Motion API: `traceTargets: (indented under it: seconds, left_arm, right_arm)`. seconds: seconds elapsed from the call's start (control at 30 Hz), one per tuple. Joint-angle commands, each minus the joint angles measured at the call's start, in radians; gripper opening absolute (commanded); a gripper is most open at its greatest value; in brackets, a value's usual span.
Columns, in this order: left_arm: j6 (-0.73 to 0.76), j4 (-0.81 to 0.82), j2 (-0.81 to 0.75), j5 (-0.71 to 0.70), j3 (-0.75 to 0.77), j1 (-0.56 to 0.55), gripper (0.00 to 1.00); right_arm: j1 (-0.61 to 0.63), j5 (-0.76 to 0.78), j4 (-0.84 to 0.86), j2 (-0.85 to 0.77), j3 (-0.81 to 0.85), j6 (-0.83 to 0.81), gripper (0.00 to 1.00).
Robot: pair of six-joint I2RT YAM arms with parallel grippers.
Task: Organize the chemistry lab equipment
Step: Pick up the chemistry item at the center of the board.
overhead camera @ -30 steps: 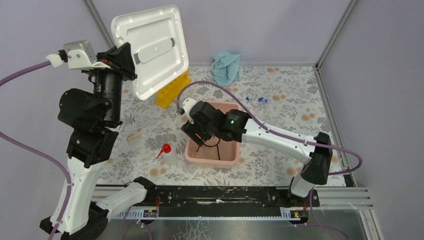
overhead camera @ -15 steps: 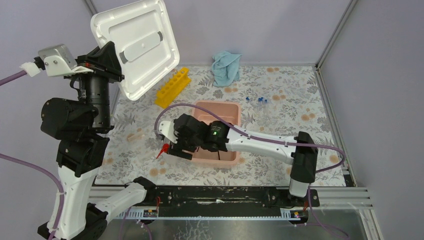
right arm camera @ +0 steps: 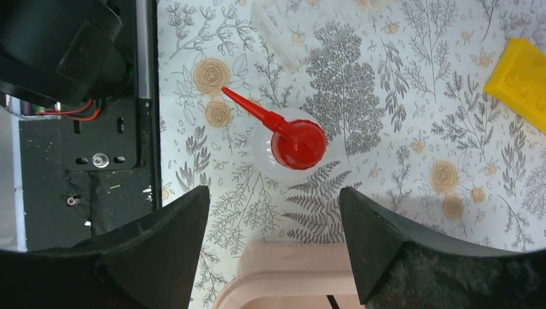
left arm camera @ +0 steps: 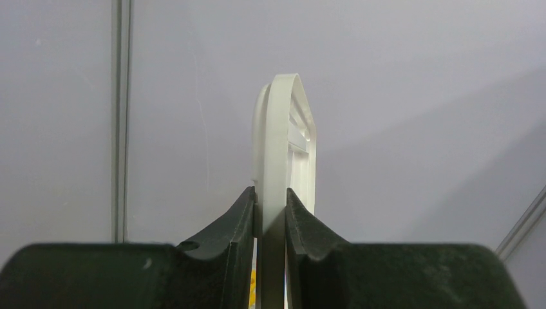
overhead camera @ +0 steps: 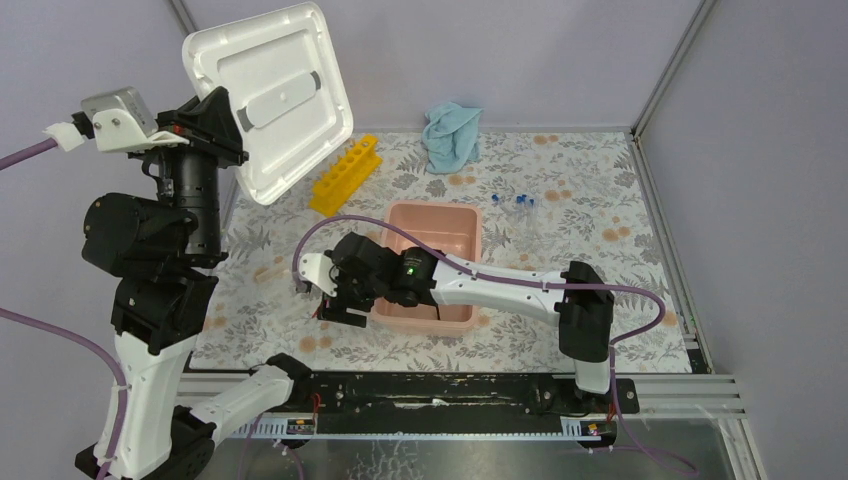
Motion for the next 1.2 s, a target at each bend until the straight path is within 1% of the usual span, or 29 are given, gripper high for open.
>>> traceTargets:
  seconds: [0.0, 0.53, 1.17]
  left_arm:
    - [0.022, 0.057, -0.015, -0.039, 0.021, -0.004, 0.0]
    - [0.076, 0.077, -0.026, -0.057, -0.004, -0.005, 0.0]
    - [0.116, 0.081, -0.005, -0.047, -0.017, -0.005, 0.0]
  right_arm:
    - [0.007, -0.051, 0.092, 0.014, 0.038, -0.003, 0.8]
    - [0.003, -0.056, 0.183, 0.098, 0.04, -0.018, 0.77]
    - [-0.062, -0.094, 0.24, 0.163, 0.064, -0.005, 0.76]
